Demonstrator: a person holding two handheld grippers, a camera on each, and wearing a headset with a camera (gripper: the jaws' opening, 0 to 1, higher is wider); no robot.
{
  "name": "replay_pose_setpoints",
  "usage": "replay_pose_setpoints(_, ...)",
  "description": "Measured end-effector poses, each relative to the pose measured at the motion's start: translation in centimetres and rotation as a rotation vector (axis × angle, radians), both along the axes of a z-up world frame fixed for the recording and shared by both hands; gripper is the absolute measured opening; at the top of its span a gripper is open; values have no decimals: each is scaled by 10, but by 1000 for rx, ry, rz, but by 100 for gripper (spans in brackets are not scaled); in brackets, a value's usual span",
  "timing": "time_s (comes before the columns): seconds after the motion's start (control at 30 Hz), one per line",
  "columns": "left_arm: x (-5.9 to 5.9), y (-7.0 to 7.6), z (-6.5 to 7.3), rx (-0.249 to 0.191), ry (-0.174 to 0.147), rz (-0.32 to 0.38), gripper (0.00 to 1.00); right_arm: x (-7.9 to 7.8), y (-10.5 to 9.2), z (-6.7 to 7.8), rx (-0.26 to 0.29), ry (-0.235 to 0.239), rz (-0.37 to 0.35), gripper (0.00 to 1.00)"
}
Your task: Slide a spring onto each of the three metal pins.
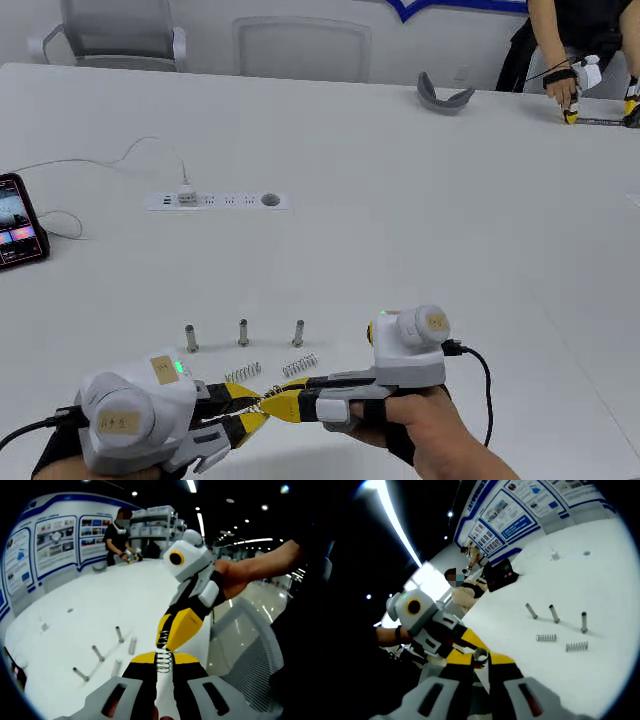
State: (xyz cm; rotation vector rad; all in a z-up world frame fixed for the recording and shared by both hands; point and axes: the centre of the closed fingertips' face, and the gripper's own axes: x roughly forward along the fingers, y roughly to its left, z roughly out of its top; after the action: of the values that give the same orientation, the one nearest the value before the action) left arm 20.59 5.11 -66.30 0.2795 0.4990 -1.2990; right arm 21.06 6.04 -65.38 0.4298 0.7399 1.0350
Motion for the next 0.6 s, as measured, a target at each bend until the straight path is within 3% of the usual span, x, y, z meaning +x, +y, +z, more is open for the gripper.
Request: replay_pose_setpoints(0.6, 3, -16, 22, -47, -11, -111, 10, 0, -9, 21, -324, -196, 316, 12)
